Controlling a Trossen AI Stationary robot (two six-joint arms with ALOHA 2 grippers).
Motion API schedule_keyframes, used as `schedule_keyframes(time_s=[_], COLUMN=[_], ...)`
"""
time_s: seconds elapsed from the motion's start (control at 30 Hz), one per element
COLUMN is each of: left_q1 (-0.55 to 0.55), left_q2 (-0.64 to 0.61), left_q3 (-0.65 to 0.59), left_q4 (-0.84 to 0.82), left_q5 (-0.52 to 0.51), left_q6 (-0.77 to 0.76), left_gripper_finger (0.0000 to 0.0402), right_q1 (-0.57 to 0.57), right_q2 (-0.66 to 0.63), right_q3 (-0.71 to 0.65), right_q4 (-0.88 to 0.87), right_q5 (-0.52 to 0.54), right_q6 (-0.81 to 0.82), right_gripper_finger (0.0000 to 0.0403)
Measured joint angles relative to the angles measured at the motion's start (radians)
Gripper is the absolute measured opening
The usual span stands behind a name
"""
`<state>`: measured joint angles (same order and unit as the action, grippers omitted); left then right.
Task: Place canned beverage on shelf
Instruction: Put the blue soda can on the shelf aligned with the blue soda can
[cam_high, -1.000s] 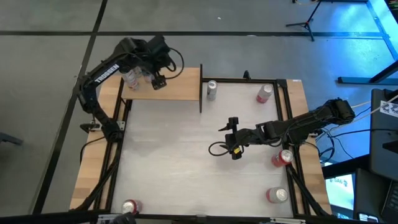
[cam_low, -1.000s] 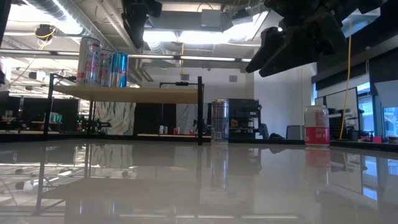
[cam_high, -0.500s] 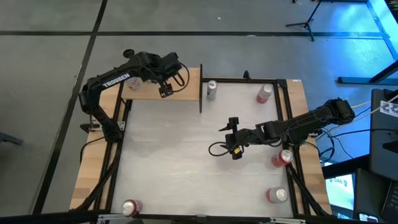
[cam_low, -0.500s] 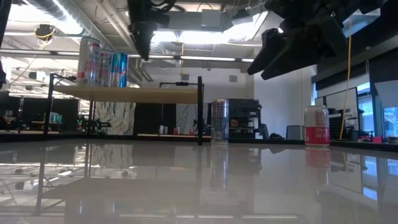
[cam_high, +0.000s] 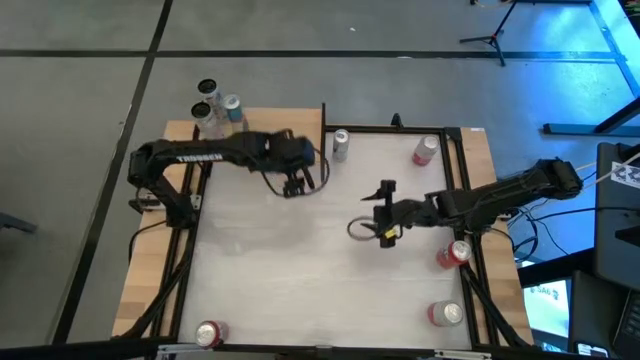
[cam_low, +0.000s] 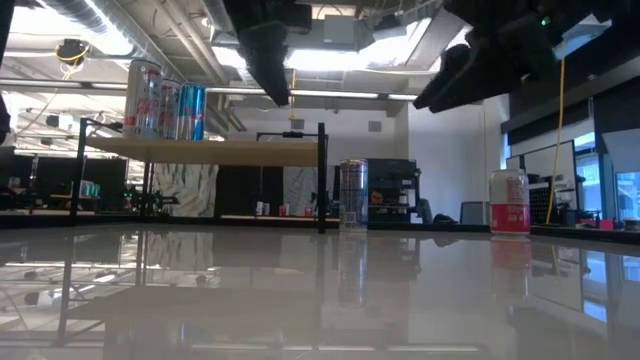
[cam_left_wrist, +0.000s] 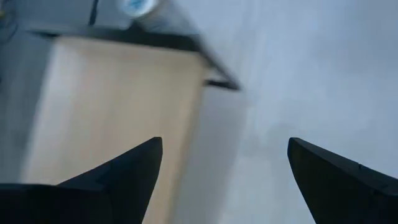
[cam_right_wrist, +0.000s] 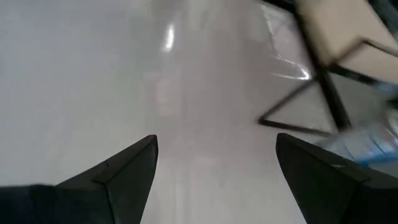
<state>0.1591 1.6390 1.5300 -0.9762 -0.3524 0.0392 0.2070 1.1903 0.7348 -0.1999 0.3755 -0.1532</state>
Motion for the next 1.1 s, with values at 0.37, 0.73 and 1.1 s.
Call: schedule_keyframes(time_s=[0.37, 0.73, 1.1], left_q1=[-0.219, -0.342, -0.385], left_q2=[0.000, 0.000, 0.000], left_q3=[-0.285, -0.620, -0.725], left_q4=[0.348, 0.961, 1.228], left_q5=[-0.074, -0.092, -0.092], left_q6=[-0.105, -0.117, -0.137], left_gripper_finger=[0.0321, 0.0314, 0.0314], right_q1=[-0.336, -0.538, -0.711], right_q2=[-0.104, 0.035, 0.307], right_q3=[-0.069, -0.069, -0.051], right_q4=[0.026, 0.278, 0.721], right_q5=[-0.085, -0.170, -0.385], right_q6=[0.018, -0.038, -0.035], right_gripper_finger=[0.0326, 0.0326, 0.0326])
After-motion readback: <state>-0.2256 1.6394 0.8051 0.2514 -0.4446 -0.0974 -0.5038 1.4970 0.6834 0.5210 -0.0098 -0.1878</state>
